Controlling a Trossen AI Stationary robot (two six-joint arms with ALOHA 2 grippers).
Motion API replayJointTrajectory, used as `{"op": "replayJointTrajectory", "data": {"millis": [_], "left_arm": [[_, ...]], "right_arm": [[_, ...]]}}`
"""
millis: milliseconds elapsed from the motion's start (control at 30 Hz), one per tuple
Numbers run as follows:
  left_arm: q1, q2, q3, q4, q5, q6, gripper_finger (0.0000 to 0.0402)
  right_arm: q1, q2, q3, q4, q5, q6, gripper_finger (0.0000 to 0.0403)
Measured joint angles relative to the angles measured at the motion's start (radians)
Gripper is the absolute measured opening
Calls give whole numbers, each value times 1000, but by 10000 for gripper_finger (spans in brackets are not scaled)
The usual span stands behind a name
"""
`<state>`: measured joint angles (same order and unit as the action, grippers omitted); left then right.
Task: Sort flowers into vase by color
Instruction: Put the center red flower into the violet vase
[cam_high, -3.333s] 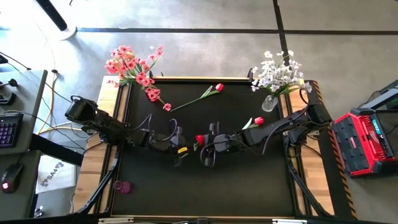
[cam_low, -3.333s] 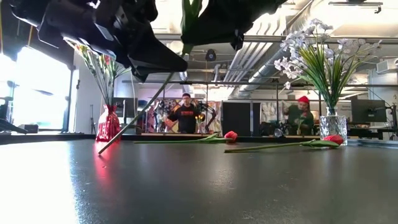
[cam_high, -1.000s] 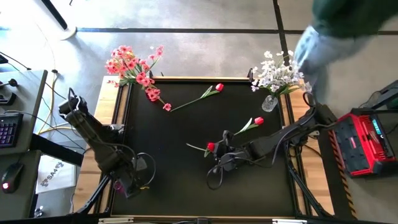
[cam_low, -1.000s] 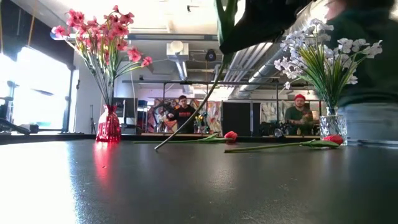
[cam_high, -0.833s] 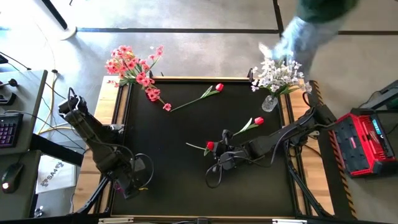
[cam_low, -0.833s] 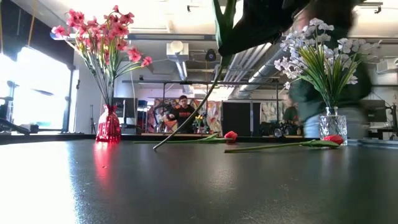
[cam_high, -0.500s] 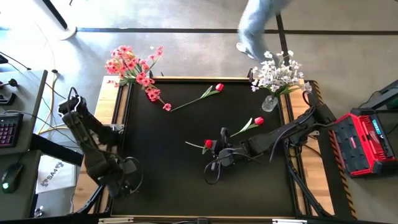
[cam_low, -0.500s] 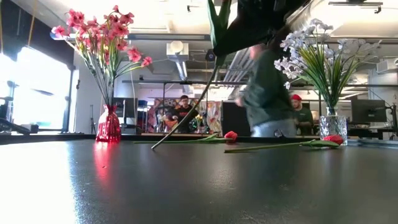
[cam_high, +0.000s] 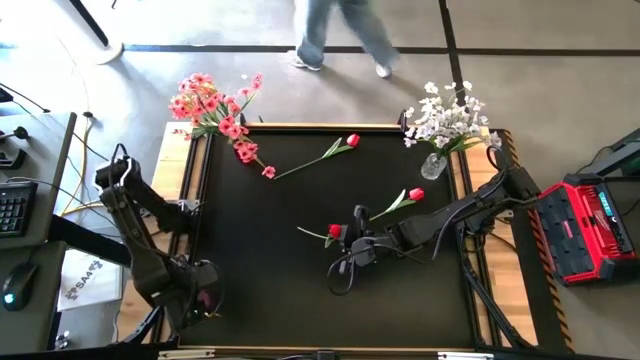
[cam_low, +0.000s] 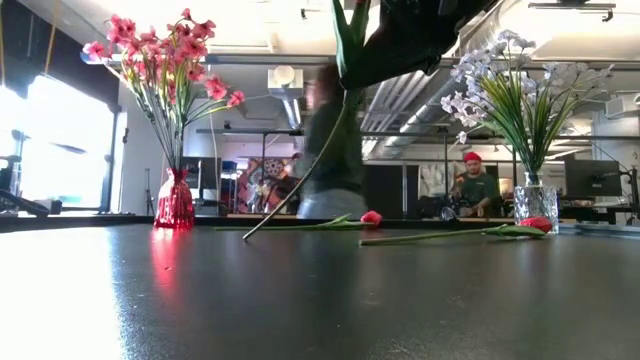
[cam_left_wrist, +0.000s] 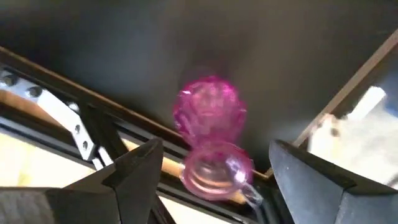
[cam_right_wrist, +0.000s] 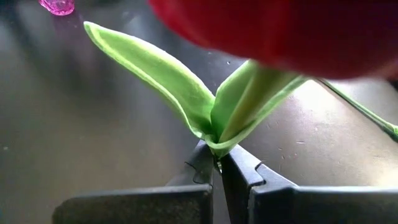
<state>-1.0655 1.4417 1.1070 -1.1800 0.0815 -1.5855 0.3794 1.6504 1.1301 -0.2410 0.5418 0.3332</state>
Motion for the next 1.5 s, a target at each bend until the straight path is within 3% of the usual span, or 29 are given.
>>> {"op": "replayJointTrajectory", "data": {"millis": [433, 900, 1100, 1500], "left_arm": [[-16, 66, -31, 0, 64, 0, 272], [2, 66, -29, -2, 10, 21, 140], [85, 66, -29, -2, -4, 113, 151], [347, 66, -29, -1, -20, 456, 151]], "right_arm": [[-3, 0, 0, 0, -37, -1, 0], [-3, 0, 0, 7, -37, -1, 0], [-3, 0, 0, 6, -46, -1, 0], [3, -1, 0, -20, -55, 2, 0]]}}
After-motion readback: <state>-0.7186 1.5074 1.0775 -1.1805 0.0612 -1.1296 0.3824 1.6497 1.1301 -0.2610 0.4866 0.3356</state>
